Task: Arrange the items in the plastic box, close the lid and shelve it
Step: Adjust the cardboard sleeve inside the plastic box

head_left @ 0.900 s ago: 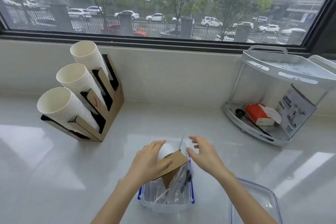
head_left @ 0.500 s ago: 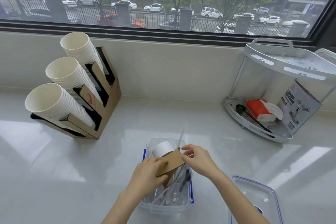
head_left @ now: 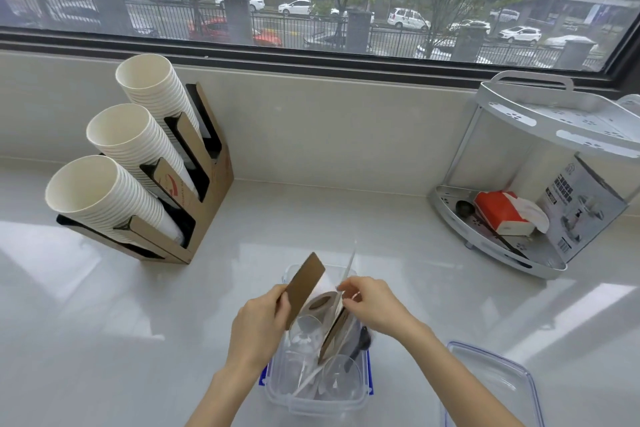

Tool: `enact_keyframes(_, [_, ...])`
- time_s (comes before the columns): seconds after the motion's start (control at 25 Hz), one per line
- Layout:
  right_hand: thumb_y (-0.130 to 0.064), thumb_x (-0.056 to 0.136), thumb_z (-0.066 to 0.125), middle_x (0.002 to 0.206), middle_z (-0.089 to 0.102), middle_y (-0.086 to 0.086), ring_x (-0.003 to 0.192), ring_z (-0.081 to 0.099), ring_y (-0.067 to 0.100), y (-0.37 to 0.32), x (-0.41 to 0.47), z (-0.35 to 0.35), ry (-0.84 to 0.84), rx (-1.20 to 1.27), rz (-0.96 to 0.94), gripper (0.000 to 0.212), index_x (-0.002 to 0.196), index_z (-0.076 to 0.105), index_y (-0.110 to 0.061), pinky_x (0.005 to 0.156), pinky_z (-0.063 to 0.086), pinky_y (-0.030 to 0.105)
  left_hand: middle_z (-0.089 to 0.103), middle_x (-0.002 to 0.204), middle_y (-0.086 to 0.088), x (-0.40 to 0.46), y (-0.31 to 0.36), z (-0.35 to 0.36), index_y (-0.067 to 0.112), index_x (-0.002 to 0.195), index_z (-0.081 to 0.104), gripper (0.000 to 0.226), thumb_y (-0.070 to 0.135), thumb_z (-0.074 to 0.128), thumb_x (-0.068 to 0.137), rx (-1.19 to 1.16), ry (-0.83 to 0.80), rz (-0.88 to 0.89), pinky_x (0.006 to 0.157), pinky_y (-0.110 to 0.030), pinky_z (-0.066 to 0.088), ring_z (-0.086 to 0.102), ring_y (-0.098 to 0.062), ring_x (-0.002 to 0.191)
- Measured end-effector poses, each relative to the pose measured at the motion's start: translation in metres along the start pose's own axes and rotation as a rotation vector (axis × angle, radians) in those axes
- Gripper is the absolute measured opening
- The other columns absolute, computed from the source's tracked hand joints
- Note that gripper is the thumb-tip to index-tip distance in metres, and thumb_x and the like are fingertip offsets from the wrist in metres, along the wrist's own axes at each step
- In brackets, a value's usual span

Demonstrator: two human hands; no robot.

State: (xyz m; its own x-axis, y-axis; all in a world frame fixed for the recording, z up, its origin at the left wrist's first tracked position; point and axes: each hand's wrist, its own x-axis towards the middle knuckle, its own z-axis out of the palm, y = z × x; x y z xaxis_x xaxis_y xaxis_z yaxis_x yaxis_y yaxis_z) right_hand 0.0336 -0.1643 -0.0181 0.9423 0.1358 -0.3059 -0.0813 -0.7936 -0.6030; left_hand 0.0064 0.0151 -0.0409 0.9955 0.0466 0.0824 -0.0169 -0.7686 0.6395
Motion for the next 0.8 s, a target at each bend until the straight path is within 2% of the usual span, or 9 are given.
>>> enact_keyframes(0.08, [-0.001,0.088,0.042,0.126,0.060,0.011,0.112,0.058,0.026,-0.002,0.004,0.005,-0.081,-0.160,-0.031,0.041,0.125,0.058,-0.013,0.088,0.047,0.025,0.072,0.083,-0.010,0.001,-0.004,-0.003,0.012,0.110,0.061,0.026,0.018,0.042,0.093,-0.029,0.027,-0.034,0.068,-0.036,0.051,0.063,-0.026,0.071])
enact_keyframes(0.2, [0.007,0.084,0.040,0.126,0.061,0.010,0.111,0.059,0.028,-0.003,0.007,0.014,-0.129,-0.289,-0.063,0.049,0.122,0.061,-0.016,0.093,0.052,0.032,0.073,0.087,-0.012,0.000,-0.006,-0.004,0.010,0.113,0.060,0.027,0.018,0.042,0.094,-0.064,0.034,-0.058,0.071,-0.038,0.053,0.066,-0.027,0.077])
enact_keyframes(0.36, [0.003,0.088,0.041,0.119,0.064,0.007,0.106,0.061,0.026,-0.006,0.004,0.016,-0.065,-0.286,-0.123,0.039,0.111,0.067,-0.013,0.091,0.051,0.030,0.073,0.090,-0.013,0.000,-0.004,-0.005,0.010,0.115,0.059,0.028,0.019,0.042,0.094,-0.083,0.033,-0.067,0.074,-0.037,0.054,0.067,-0.028,0.081])
enact_keyframes(0.44, [-0.005,0.091,0.045,0.118,0.061,0.005,0.107,0.058,0.023,-0.009,-0.001,0.008,-0.015,-0.275,-0.169,0.030,0.109,0.068,-0.013,0.091,0.047,0.028,0.072,0.087,-0.012,0.003,0.000,-0.007,0.010,0.112,0.060,0.028,0.019,0.041,0.094,-0.078,0.030,-0.060,0.070,-0.036,0.053,0.067,-0.028,0.078])
enact_keyframes(0.6, [-0.016,0.092,0.051,0.117,0.058,0.001,0.110,0.051,0.017,-0.015,-0.013,-0.009,0.106,-0.223,-0.302,0.022,0.109,0.065,-0.016,0.096,0.044,0.027,0.064,0.073,-0.003,0.007,0.011,-0.009,0.012,0.108,0.060,0.027,0.020,0.039,0.094,-0.069,-0.005,-0.015,0.050,-0.018,0.043,0.058,-0.019,0.059])
enact_keyframes(0.64, [-0.016,0.092,0.052,0.115,0.058,0.001,0.109,0.051,0.017,-0.017,-0.014,-0.012,0.137,-0.209,-0.340,0.021,0.108,0.065,-0.016,0.096,0.043,0.027,0.065,0.073,-0.005,0.007,0.014,-0.008,0.012,0.106,0.060,0.026,0.020,0.038,0.094,-0.078,-0.027,0.005,0.051,-0.022,0.047,0.059,-0.019,0.057])
enact_keyframes(0.72, [-0.016,0.090,0.054,0.113,0.059,0.001,0.106,0.050,0.017,-0.018,-0.014,-0.013,0.188,-0.191,-0.409,0.020,0.107,0.065,-0.016,0.093,0.042,0.025,0.069,0.081,-0.011,0.005,0.020,-0.007,0.014,0.102,0.059,0.024,0.020,0.037,0.095,-0.155,-0.087,0.033,0.060,-0.040,0.058,0.066,-0.027,0.065])
enact_keyframes(0.76, [-0.016,0.090,0.055,0.112,0.059,0.001,0.103,0.050,0.017,-0.019,-0.015,-0.012,0.206,-0.192,-0.438,0.020,0.107,0.065,-0.015,0.091,0.041,0.024,0.070,0.084,-0.013,0.003,0.024,-0.008,0.016,0.100,0.059,0.023,0.020,0.037,0.095,-0.217,-0.126,0.033,0.062,-0.042,0.059,0.068,-0.028,0.069])
enact_keyframes(0.8, [-0.016,0.089,0.055,0.112,0.060,0.002,0.101,0.049,0.017,-0.019,-0.015,-0.010,0.222,-0.196,-0.463,0.020,0.107,0.065,-0.014,0.089,0.039,0.023,0.069,0.083,-0.013,0.001,0.028,-0.008,0.018,0.098,0.060,0.023,0.021,0.037,0.095,-0.288,-0.155,0.026,0.060,-0.037,0.061,0.069,-0.025,0.070])
